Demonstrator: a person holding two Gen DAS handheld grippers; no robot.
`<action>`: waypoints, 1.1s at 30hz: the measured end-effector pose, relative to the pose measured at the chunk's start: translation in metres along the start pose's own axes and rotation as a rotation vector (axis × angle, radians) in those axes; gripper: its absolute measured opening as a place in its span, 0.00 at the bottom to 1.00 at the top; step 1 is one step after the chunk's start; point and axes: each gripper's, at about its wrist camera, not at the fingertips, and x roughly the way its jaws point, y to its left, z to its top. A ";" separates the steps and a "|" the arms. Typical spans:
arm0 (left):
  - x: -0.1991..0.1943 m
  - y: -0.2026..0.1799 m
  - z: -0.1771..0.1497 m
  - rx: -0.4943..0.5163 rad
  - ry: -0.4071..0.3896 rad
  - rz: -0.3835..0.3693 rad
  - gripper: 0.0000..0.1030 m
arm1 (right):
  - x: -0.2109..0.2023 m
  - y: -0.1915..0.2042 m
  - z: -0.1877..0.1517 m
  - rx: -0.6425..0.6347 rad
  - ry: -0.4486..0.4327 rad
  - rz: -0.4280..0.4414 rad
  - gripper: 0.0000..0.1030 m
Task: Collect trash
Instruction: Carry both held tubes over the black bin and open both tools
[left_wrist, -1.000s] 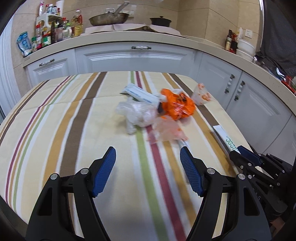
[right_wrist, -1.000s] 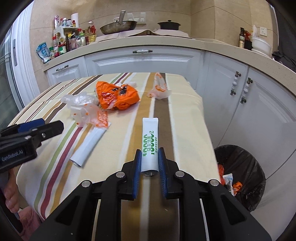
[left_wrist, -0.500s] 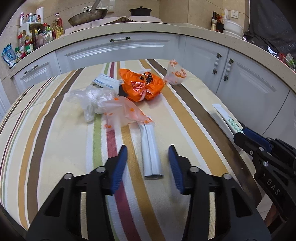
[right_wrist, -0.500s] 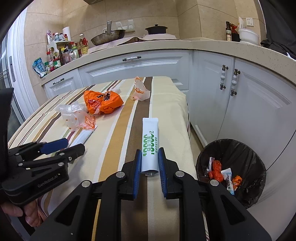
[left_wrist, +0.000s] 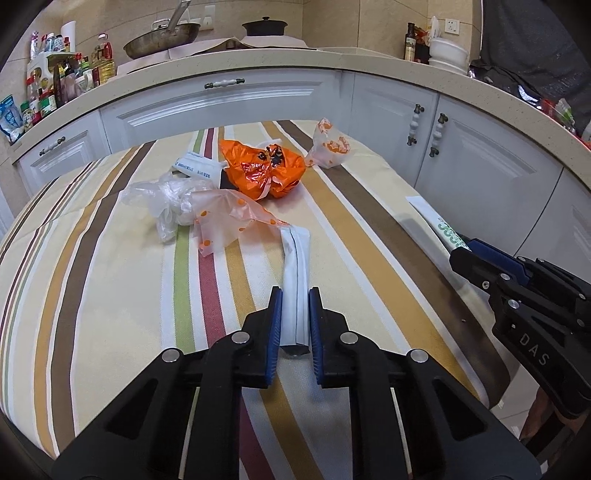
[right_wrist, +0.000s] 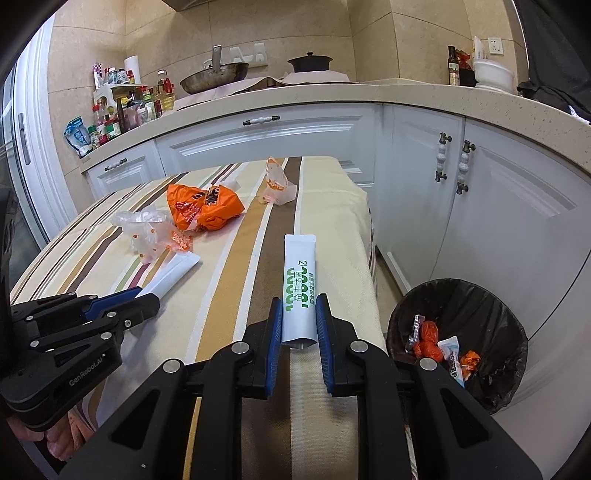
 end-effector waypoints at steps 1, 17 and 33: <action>-0.002 0.000 0.000 0.000 -0.003 -0.003 0.14 | -0.001 0.000 0.000 -0.002 -0.002 -0.005 0.19; -0.038 0.004 0.013 -0.008 -0.106 -0.036 0.13 | -0.029 0.004 0.012 -0.031 -0.063 -0.069 0.19; -0.046 -0.037 0.067 0.052 -0.262 -0.098 0.13 | -0.069 -0.035 0.031 -0.002 -0.170 -0.236 0.19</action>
